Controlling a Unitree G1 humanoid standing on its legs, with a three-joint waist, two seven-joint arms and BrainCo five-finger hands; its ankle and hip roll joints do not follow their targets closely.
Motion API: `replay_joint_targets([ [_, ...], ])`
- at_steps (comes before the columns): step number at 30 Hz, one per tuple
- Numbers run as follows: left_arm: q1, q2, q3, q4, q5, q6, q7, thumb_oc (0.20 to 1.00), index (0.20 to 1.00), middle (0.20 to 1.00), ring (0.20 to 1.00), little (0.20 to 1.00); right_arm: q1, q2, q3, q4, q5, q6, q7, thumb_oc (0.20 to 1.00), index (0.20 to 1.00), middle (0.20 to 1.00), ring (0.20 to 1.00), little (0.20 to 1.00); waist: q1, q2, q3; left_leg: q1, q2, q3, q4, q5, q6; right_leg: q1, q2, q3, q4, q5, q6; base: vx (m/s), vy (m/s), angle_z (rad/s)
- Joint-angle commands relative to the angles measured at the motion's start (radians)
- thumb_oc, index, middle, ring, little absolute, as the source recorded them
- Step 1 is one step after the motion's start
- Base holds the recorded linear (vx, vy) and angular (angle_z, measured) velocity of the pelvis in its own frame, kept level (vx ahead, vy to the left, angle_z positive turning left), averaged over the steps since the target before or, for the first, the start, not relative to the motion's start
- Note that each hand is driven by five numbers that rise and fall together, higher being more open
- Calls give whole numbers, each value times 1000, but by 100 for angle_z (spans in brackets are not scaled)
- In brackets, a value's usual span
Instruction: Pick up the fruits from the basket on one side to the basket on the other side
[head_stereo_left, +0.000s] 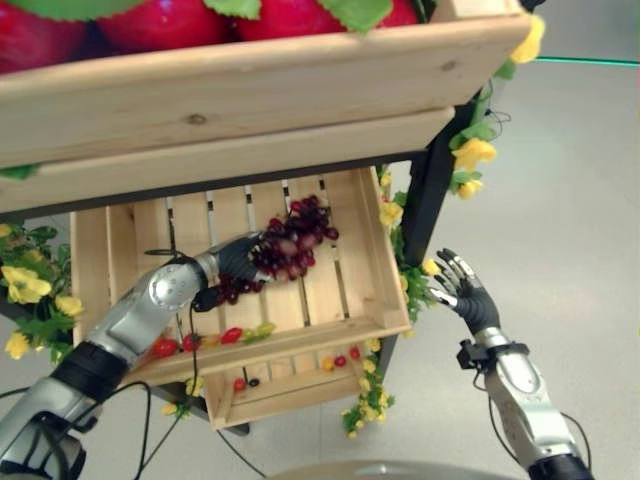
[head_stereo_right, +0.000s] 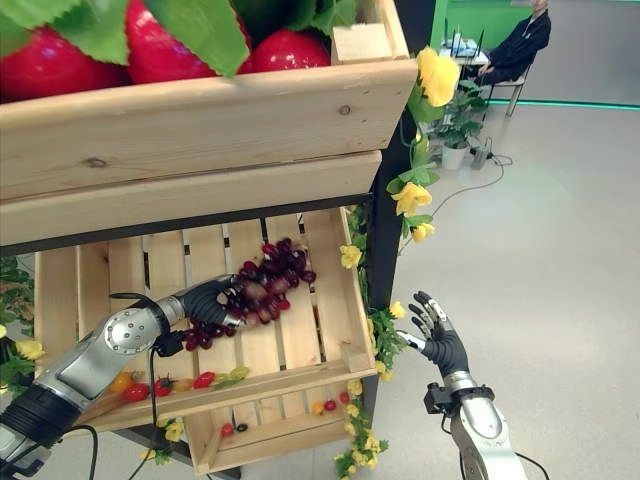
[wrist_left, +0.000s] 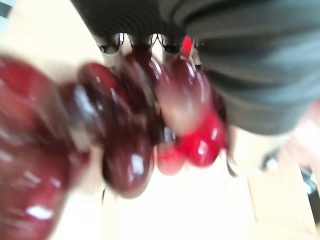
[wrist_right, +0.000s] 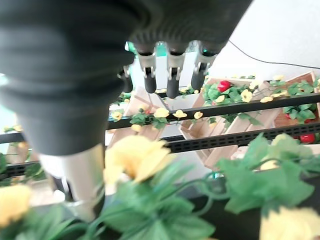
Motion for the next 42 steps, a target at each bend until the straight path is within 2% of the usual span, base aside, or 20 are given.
replay_joint_targets([
  [1,-131,37,-2,1,29,-4,14,1000,1000,1000,1000,1000,-42,1,-25,-57,16,-30,14,1000,1000,1000,1000,1000,7,-32,14,-11,-46,11,48,-50,21,28,-34,-17,53,-56,86,0,0,0],
  [7,-127,15,14,5,76,-12,42,1000,1000,1000,1000,1000,-39,-2,-29,-53,12,-26,20,1000,1000,1000,1000,1000,12,-35,13,-13,-50,2,60,-61,24,32,-35,-18,62,-64,85,4,2,-1],
  [10,-115,13,50,-21,176,-21,97,1000,1000,1000,1000,1000,-33,-1,-36,-47,9,-28,21,1000,1000,1000,1000,1000,15,-36,11,-11,-52,-2,59,-64,25,34,-35,-21,63,-69,83,0,0,0],
  [15,-63,2,136,-69,243,-39,148,1000,1000,1000,1000,1000,-23,5,-53,-44,4,-26,21,1000,1000,1000,1000,1000,20,-36,8,-6,-51,-1,56,-66,24,40,-34,-26,56,-72,81,0,0,0],
  [18,-13,-47,208,-89,260,-59,233,1000,1000,1000,1000,1000,-22,6,-55,-46,8,-33,14,1000,1000,1000,1000,1000,23,-39,9,-3,-47,-1,52,-64,22,42,-32,-28,50,-73,76,-3,-15,3],
  [21,93,-123,310,-170,95,-90,247,1000,1000,1000,1000,1000,-26,11,-63,-63,21,-41,1,1000,1000,1000,1000,1000,25,-40,12,-6,-43,-4,55,-61,20,36,-27,-22,51,-76,69,-6,-8,1],
  [22,93,-123,310,-170,95,-90,247,1000,1000,1000,1000,1000,-26,11,-63,-63,21,-41,1,1000,1000,1000,1000,1000,25,-40,12,-6,-43,-4,55,-61,20,36,-27,-22,51,-76,69,0,0,0],
  [23,155,-197,335,-202,-83,-109,229,1000,1000,1000,1000,1000,-18,18,-73,-72,27,-36,-2,1000,1000,1000,1000,1000,22,-40,13,-4,-39,-5,57,-59,19,39,-23,-20,50,-78,61,-33,-37,0],
  [29,249,-319,306,-296,-360,-132,161,1000,1000,1000,1000,1000,-23,26,-110,-83,63,-57,-23,1000,1000,1000,1000,1000,10,-47,24,-12,-17,-23,71,-49,6,37,3,-4,49,-93,33,-38,-77,1],
  [32,288,-366,292,-310,-467,-129,122,1000,1000,1000,1000,1000,-22,22,-116,-92,84,-71,-24,1000,1000,1000,1000,1000,4,-54,42,-36,-8,-31,128,-55,-2,37,16,14,43,-99,17,-79,-90,-1],
  [33,290,-373,284,-315,-489,-131,115,1000,1000,1000,1000,1000,-26,15,-115,-91,90,-75,-24,1000,1000,1000,1000,1000,4,-58,52,-54,-13,-47,168,-64,-4,34,16,22,42,-96,12,-178,-80,-6],
  [34,281,-369,266,-324,-503,-130,92,1000,1000,1000,1000,1000,-40,-3,-117,-82,80,-83,-30,1000,1000,1000,1000,1000,8,-69,75,-89,-45,-117,237,-80,-16,18,13,46,50,-88,4,-142,-44,-7],
  [35,280,-368,266,-323,-504,-130,91,1000,1000,1000,1000,1000,-42,-3,-117,-81,80,-83,-30,1000,1000,1000,1000,1000,7,-68,76,-93,-44,-118,244,-84,-16,17,13,46,51,-89,4,-188,15,-19],
  [36,288,-372,263,-342,-491,-137,103,1000,1000,1000,1000,1000,-84,-13,-100,-70,65,-91,-42,1000,1000,1000,1000,1000,27,-65,86,-91,-124,-267,301,-113,-7,-28,18,106,79,-72,4,-65,30,-29],
  [37,288,-372,264,-342,-491,-137,103,1000,1000,1000,1000,1000,-85,-13,-99,-69,65,-91,-42,1000,1000,1000,1000,1000,28,-64,83,-89,-122,-267,300,-120,-7,-27,20,108,79,-78,5,-88,72,-74],
  [38,292,-370,271,-353,-491,-142,101,1000,1000,1000,1000,1000,-103,-19,-94,-62,57,-93,-45,1000,1000,1000,1000,1000,37,-61,84,-77,-147,-314,311,-138,5,-48,26,154,87,-66,11,-56,137,-130],
  [39,306,-367,283,-362,-532,-152,90,1000,1000,1000,1000,1000,-110,-22,-92,-56,48,-93,-40,1000,1000,1000,1000,1000,25,-64,78,-57,-160,-337,308,-157,23,-72,19,200,94,-48,19,-84,142,-141],
  [40,307,-367,284,-361,-533,-152,89,1000,1000,1000,1000,1000,-110,-22,-92,-57,48,-93,-40,1000,1000,1000,1000,1000,28,-64,77,-57,-159,-334,307,-157,23,-73,20,203,95,-48,20,-94,228,-127],
  [41,304,-378,274,-365,-572,-149,81,1000,1000,1000,1000,1000,-106,-24,-97,-58,40,-96,-43,1000,1000,1000,1000,1000,5,-62,68,-29,-150,-319,255,-191,44,-99,16,231,111,-38,34,-33,131,-76],
  [42,304,-378,273,-365,-573,-149,81,1000,1000,1000,1000,1000,-105,-25,-98,-58,40,-96,-44,1000,1000,1000,1000,1000,7,-61,68,-27,-150,-316,251,-190,44,-100,17,234,112,-38,34,-58,202,-79],
])
